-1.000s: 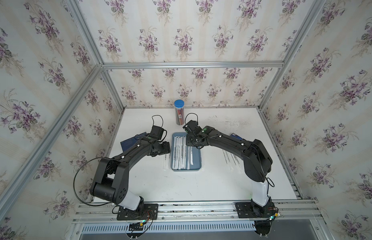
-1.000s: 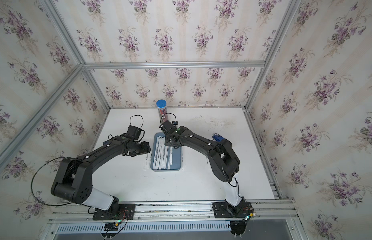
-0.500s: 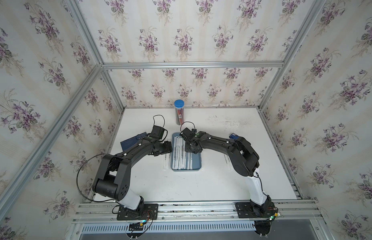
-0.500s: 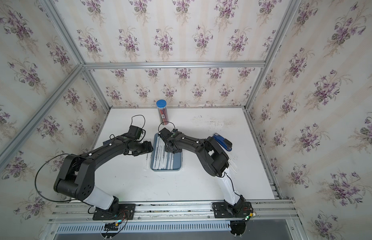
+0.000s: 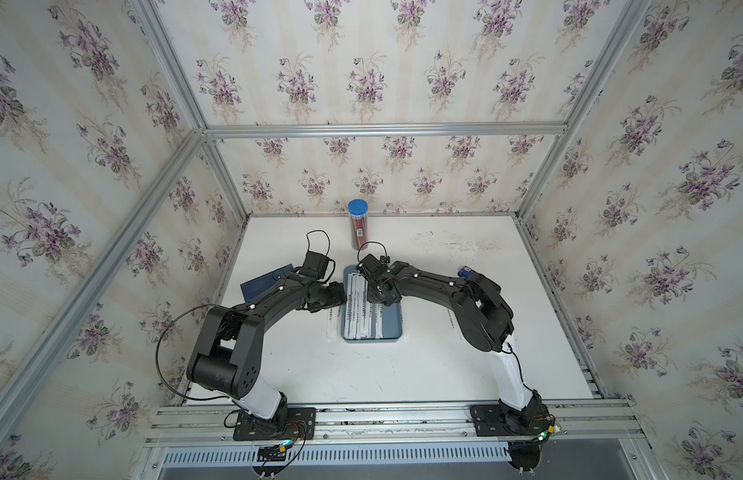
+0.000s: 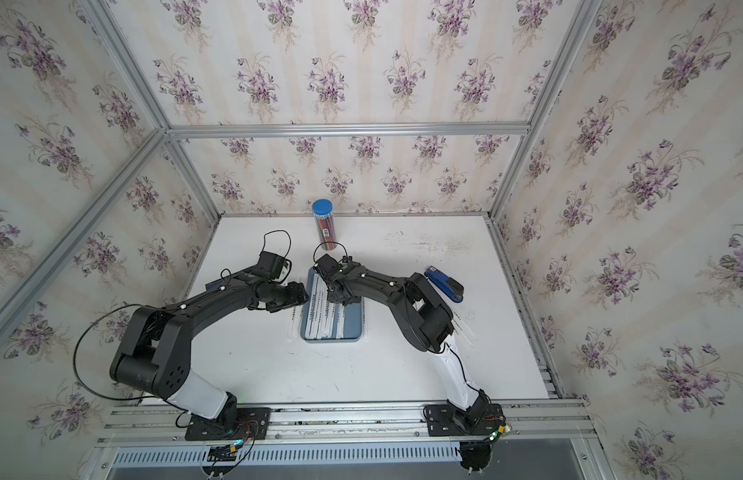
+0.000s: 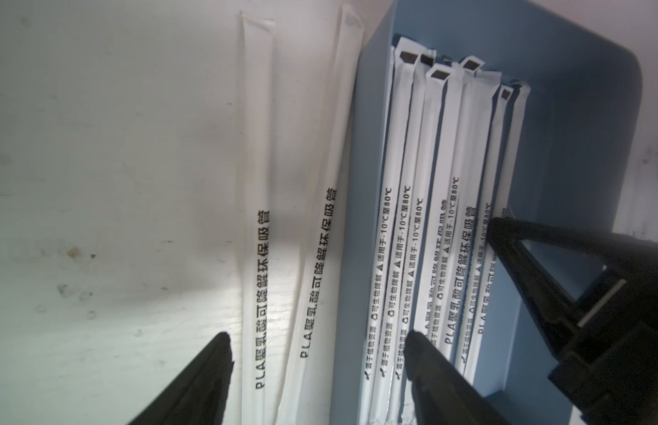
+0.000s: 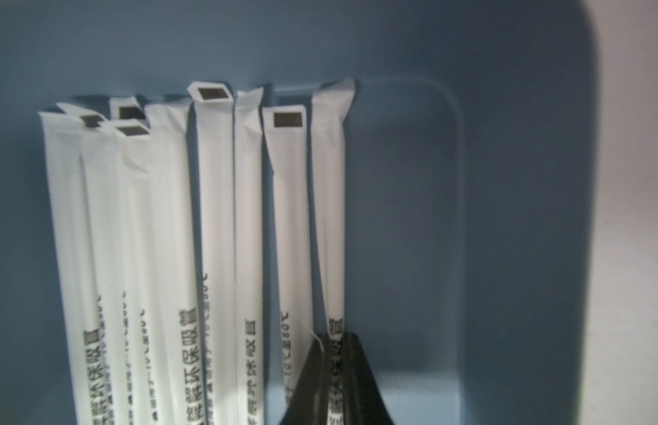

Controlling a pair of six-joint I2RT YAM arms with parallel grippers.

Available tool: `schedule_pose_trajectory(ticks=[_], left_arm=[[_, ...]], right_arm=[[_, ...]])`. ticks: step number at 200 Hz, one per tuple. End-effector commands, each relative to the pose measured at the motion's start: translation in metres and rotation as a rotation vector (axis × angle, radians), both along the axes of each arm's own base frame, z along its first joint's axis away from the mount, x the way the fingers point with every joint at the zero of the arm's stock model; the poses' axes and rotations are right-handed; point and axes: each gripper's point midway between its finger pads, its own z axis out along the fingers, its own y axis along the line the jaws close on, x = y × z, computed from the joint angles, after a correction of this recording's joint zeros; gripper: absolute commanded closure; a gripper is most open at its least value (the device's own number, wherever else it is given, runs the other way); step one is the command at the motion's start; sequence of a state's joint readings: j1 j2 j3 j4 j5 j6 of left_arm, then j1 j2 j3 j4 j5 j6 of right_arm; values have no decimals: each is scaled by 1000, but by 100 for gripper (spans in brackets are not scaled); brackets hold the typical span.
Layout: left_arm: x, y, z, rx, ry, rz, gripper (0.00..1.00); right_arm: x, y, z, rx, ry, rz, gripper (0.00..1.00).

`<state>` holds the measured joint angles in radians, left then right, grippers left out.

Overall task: Put the straws into the storage box
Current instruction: Place the straw in the storage box, then pick up the straw from the center of the board.

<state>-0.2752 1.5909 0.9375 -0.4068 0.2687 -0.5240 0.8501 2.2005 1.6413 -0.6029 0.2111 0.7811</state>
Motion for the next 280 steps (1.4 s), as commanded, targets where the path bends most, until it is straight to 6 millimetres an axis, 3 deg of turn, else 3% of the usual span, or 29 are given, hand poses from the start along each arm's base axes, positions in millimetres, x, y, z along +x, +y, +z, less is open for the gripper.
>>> schedule_pose_trajectory(ticks=[1,133,177,209,226,247,280], left_arm=[[2,-1,1,-3,-7,-6,26],[5,-3,4,-16,-9,-3,26],[5,-2,8,-7,-13,-4,26],[9,5,22,38,-40,-13,26],[10,10,30,69,-54,-21,26],[9,19,35,101,-67,-21,26],[5,26,32,116,-56,-18,26]], right_arm=[[-3,2,-5,0,20,16,88],[-7,9,1,11,23,51,85],[-4,9,34,34,-26,71,72],[-4,6,61,51,-51,73,72],[-6,-5,71,47,-59,61,73],[-7,-38,79,36,-75,4,74],[-10,-97,59,-3,-44,-77,74]])
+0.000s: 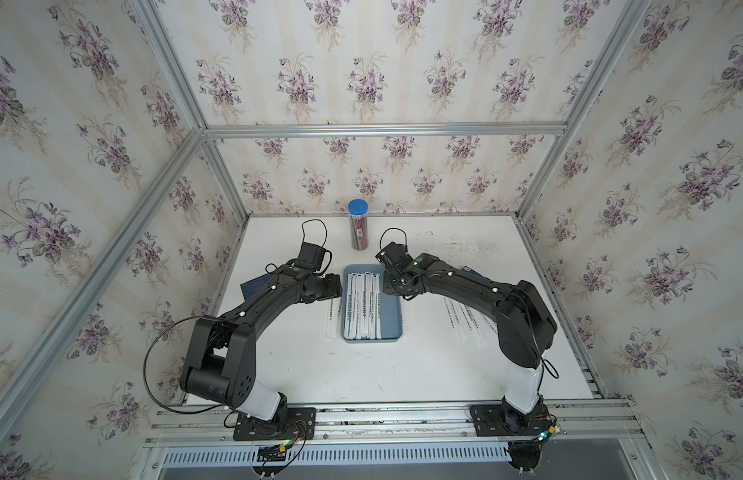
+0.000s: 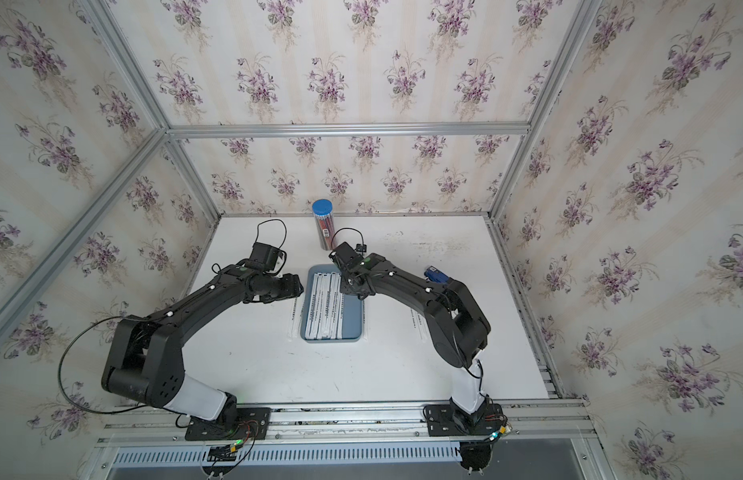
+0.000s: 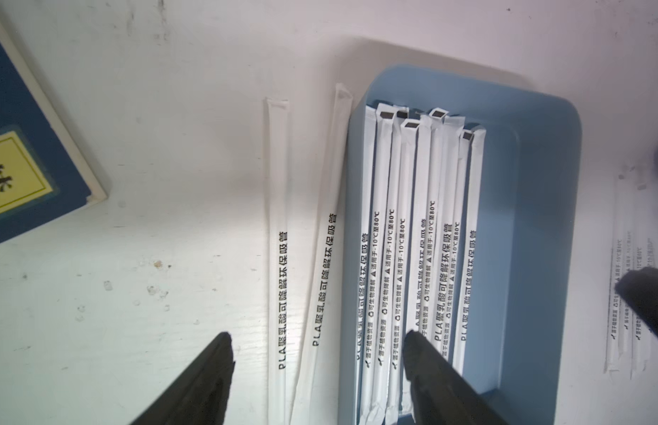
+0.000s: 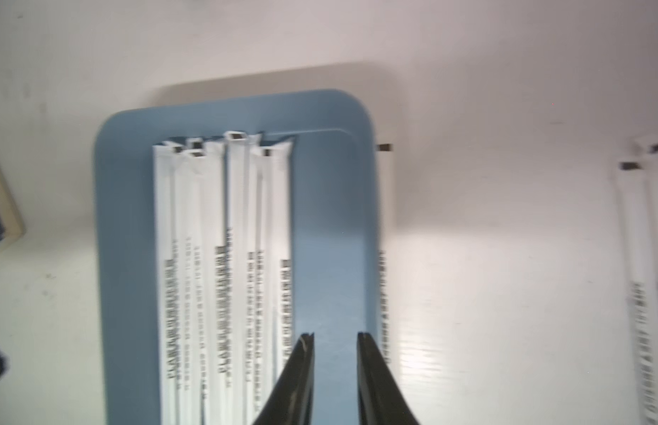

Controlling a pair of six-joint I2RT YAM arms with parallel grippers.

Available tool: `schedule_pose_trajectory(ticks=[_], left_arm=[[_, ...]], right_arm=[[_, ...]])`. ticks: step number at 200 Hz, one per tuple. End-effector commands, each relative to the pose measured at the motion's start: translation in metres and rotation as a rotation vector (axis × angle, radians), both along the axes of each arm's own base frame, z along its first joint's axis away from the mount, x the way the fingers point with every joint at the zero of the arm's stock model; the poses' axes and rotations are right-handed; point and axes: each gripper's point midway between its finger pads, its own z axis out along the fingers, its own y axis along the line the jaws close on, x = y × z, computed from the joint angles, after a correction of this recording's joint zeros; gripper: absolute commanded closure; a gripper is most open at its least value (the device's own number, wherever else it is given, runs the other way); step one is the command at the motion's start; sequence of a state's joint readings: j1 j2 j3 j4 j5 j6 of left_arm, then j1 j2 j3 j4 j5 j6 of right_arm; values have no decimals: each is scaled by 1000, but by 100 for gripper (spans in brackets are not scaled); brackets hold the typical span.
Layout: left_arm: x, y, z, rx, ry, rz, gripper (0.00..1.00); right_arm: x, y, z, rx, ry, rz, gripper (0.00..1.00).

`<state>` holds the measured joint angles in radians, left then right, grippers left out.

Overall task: Put the straws into the storage box
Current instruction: Pick up the straw from the center of the board.

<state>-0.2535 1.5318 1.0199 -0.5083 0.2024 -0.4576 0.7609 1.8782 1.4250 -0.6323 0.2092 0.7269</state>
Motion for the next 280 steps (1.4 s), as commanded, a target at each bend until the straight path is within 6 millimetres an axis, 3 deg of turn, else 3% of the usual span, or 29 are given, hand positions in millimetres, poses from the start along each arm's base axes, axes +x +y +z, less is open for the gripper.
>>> schedule_pose_trajectory(ticks=[1,19,62,134,161,196,230,280], left_arm=[[-6,9,-4,45,17,-7,26],[-7,9,-4,38,22,-6,26],[-10,8,-3,31,31,1,25],[-11,3,-5,1,42,8,26],[-11,3,-6,-1,42,5,26],[-11,3,-6,2,37,2,26],[-10,3,-9,-3,40,2,26],[-8,-10,-21,-86,60,15,26]], right_arm=[[-2,-31,-12,-37,17,-40,74],[-6,-40,-28,-30,59,-39,73],[-8,-24,-50,11,93,-1,68],[-10,-5,-66,16,110,43,65],[-11,-11,-78,-27,122,36,66],[-19,-35,-93,-95,137,4,73],[-23,-55,-91,-115,138,-23,83],[-19,-59,-63,-115,93,-22,87]])
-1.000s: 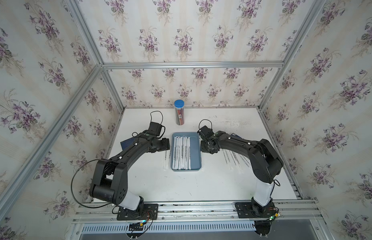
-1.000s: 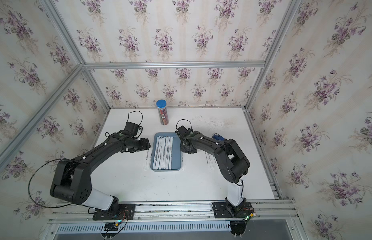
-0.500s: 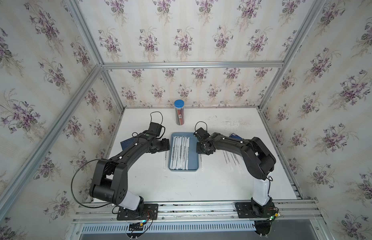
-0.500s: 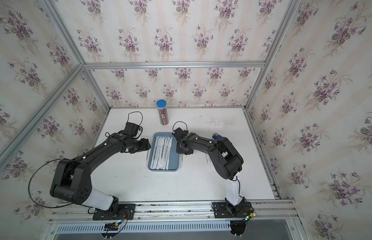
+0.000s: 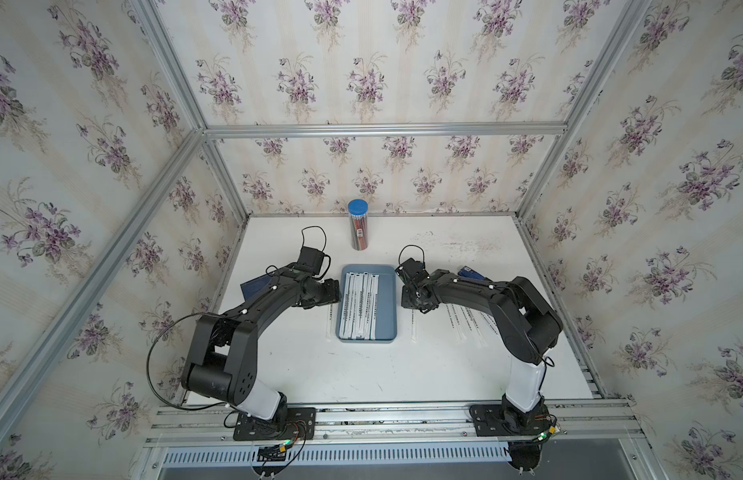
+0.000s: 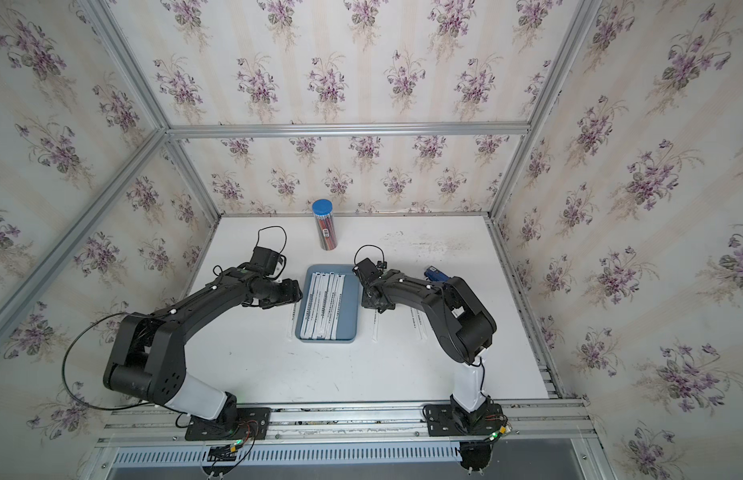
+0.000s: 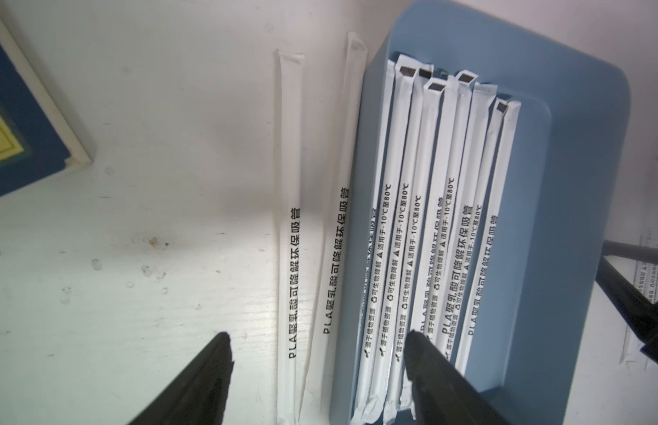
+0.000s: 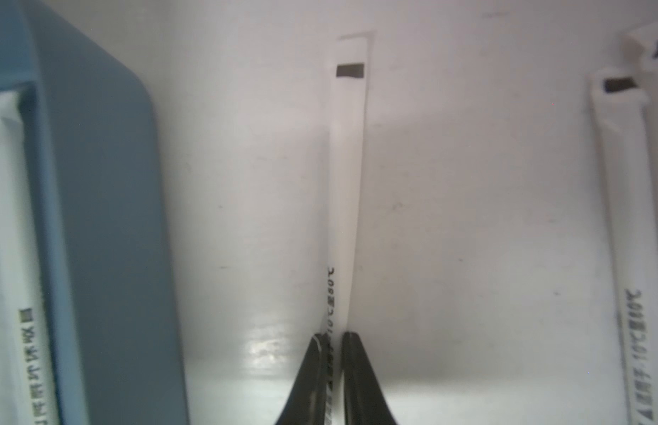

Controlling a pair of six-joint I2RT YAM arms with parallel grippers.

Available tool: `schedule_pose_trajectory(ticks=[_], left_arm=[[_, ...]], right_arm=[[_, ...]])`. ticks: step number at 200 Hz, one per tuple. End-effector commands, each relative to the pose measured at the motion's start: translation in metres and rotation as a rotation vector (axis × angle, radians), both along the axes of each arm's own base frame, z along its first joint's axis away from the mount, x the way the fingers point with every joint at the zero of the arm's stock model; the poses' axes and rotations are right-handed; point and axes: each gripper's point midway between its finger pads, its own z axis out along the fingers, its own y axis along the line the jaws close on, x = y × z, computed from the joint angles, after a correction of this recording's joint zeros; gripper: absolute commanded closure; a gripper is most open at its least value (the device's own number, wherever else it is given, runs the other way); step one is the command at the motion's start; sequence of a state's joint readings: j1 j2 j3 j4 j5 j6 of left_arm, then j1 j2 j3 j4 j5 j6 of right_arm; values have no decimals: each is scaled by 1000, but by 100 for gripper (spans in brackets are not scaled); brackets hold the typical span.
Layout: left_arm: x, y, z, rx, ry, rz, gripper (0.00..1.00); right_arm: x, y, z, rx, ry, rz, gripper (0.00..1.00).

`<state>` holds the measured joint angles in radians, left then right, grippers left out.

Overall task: Put the straws into the storage box
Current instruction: Pick up the straw from the center of the board, then place the straw in the storage box.

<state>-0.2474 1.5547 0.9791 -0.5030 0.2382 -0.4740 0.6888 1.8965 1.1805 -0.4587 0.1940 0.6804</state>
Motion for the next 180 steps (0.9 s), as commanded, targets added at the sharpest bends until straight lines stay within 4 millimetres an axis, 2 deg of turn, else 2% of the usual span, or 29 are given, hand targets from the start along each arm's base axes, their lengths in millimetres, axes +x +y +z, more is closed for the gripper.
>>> schedule_pose_trajectory(ticks=[1,35,51,71,91,111,132,156,180], left_arm=[[4,-10,-1,-65,-7,11,26],[4,-15,-3,-97,-8,22,26],[3,-20,-3,-116,-9,24,26],[2,-26,-4,-142,-9,28,26],[2,-28,-2,-149,-16,36,26],[2,-26,0,-138,-24,34,26],[1,-22,2,-113,-29,27,26],[1,-13,5,-61,-38,18,25],[3,-1,11,9,-53,22,21]], right_arm=[[-8,-11,10,-48,20,4,87],[-5,-7,40,-21,-5,15,87],[-4,2,58,7,-21,27,87],[-3,30,82,63,-47,66,87],[-2,66,94,126,-56,97,87],[1,99,89,189,-51,100,87],[7,119,74,222,-40,92,87],[11,123,51,202,-18,87,87],[12,119,32,159,-4,84,87]])
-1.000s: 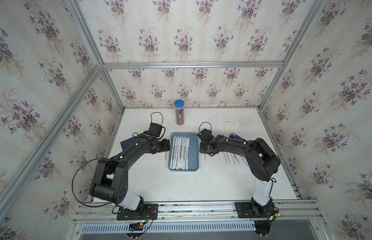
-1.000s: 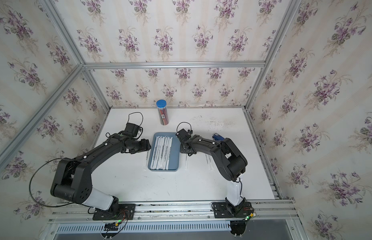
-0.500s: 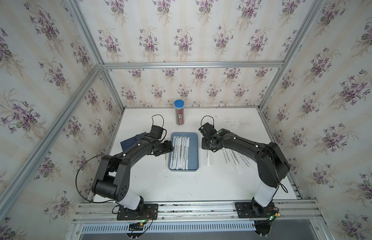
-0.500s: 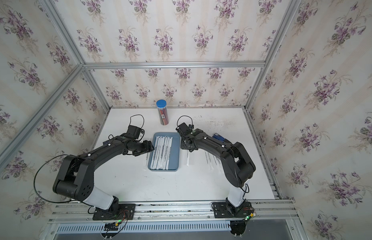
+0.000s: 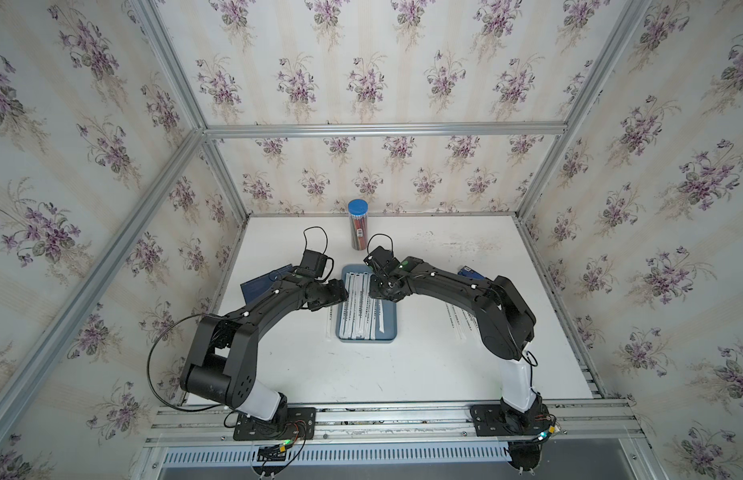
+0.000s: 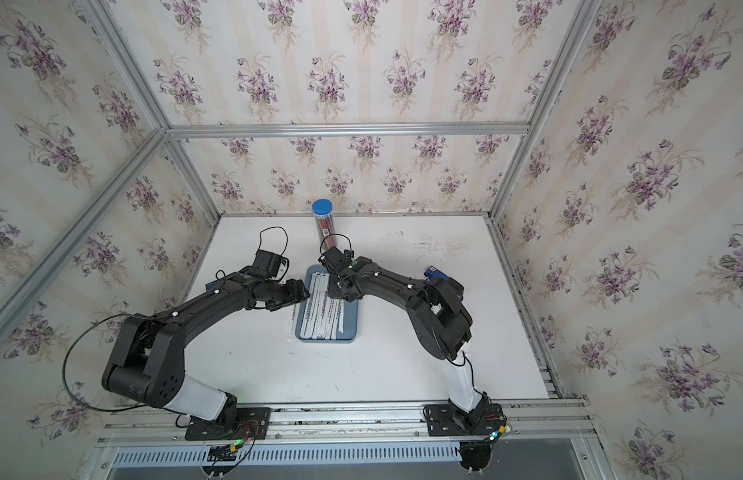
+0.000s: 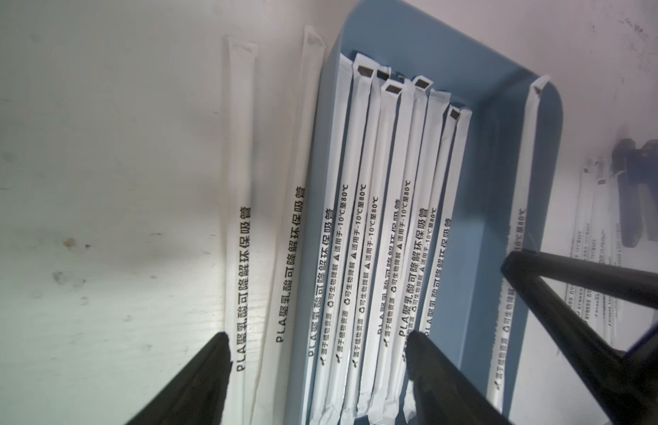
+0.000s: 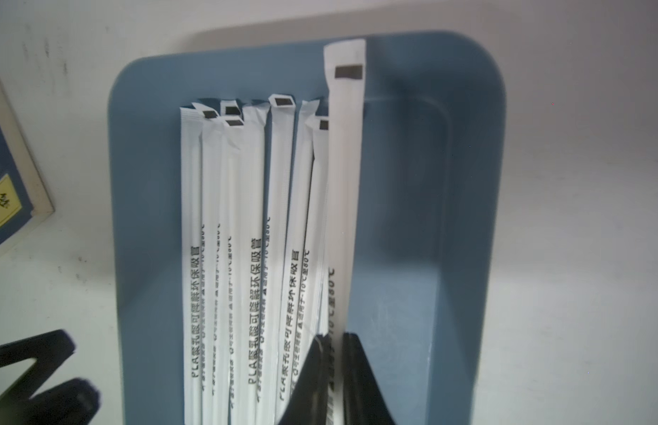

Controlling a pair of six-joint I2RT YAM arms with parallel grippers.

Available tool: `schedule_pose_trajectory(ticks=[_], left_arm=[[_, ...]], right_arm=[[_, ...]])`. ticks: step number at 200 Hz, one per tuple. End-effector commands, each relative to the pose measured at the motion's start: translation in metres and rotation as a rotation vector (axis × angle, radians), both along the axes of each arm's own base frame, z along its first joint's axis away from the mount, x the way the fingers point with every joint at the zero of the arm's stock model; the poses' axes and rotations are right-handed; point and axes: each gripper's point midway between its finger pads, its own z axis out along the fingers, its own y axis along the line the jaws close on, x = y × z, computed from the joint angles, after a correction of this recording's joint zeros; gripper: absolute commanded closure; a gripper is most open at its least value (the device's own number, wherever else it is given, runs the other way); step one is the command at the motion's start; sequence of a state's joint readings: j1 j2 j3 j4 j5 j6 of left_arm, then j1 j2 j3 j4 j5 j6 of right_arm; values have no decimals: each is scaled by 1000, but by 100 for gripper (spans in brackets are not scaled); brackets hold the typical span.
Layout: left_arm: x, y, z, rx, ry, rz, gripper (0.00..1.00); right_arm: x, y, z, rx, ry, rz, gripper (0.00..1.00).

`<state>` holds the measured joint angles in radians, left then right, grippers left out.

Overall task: Put the straws into the storage box
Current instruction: Place the straw in the storage box.

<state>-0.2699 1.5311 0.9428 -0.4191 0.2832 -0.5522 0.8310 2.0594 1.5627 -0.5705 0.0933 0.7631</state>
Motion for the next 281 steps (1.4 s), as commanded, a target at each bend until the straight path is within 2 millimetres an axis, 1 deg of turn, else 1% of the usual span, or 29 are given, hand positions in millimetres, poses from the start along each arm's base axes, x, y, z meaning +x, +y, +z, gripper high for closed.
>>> schedule_pose_trajectory(ticks=[1,18,42,76,108,123,140,177,208,236,258,269,281], left_arm=[[0,17,5,98,-17,-3,21],[1,21,10,128,-28,-2,17],[2,23,14,135,-37,-3,16],[1,20,8,122,-19,-10,16],[2,19,9,112,-23,-13,16],[2,19,10,117,-26,-13,16],[1,19,11,120,-26,-16,17],[-1,22,10,141,-2,-29,21],[-2,29,9,144,12,-21,27],[-4,32,1,160,53,-29,35],[-5,36,-9,187,87,-25,39],[-3,39,-13,211,109,-19,44],[3,39,-16,232,125,-17,44]], right_arm=[[4,1,-10,-13,0,-16,87],[2,-2,-21,-30,14,-20,87],[0,-4,-30,-41,25,-24,87],[2,-3,-33,-44,23,-38,87],[3,1,-36,-43,27,-41,86],[3,1,-39,-50,29,-45,85],[2,-1,-37,-55,26,-45,84],[5,-3,-22,-58,-2,-29,73],[4,-4,-5,-45,-22,-19,72],[3,-8,13,-38,-49,-12,72],[4,-15,26,-15,-73,-20,72],[4,-18,32,3,-82,-26,72],[4,-21,38,14,-97,-32,72]])
